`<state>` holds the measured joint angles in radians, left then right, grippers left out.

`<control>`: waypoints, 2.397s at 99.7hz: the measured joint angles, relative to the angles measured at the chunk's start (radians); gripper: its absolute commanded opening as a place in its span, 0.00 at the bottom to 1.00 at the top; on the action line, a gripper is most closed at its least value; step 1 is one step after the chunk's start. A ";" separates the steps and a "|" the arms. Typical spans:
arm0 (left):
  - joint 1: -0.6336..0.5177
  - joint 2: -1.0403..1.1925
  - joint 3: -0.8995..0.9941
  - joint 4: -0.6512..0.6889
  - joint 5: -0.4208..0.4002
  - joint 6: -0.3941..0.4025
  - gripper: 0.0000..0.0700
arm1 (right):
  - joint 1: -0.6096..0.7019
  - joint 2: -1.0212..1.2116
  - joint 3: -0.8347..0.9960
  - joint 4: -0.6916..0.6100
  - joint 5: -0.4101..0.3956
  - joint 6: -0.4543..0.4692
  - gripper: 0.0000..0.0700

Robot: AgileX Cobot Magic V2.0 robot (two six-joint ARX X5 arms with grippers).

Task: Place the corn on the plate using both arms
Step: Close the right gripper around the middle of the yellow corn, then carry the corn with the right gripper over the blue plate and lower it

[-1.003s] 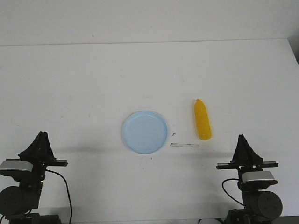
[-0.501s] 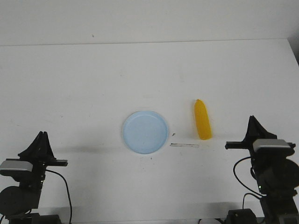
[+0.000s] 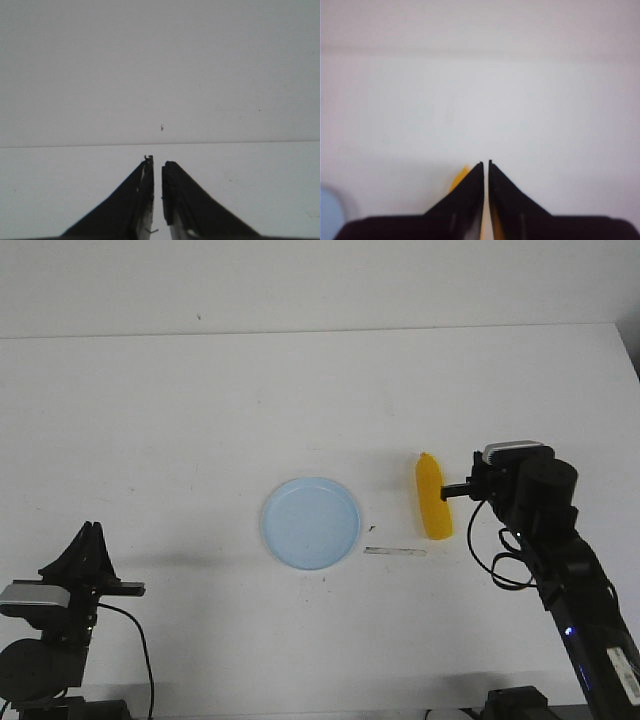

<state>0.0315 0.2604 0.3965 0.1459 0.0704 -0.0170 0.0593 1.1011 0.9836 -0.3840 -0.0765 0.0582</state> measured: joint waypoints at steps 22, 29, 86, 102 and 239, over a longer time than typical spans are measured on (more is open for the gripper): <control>0.000 0.000 0.000 0.000 0.000 0.000 0.08 | 0.052 0.189 0.079 -0.106 -0.002 0.082 0.02; 0.000 0.000 0.000 0.000 0.000 0.000 0.08 | 0.077 0.243 0.101 -0.127 -0.002 0.090 0.02; 0.000 0.000 0.000 0.000 0.000 0.000 0.08 | 0.135 0.395 0.182 -0.270 0.073 0.171 0.74; 0.000 0.000 0.000 0.000 0.000 0.000 0.08 | 0.134 0.417 0.182 -0.270 0.074 0.171 0.74; 0.000 0.000 0.000 0.000 0.000 0.000 0.08 | 0.135 0.478 0.241 -0.283 0.049 0.130 0.44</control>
<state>0.0315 0.2604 0.3965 0.1459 0.0704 -0.0170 0.1940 1.5791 1.2247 -0.6666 -0.0277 0.1883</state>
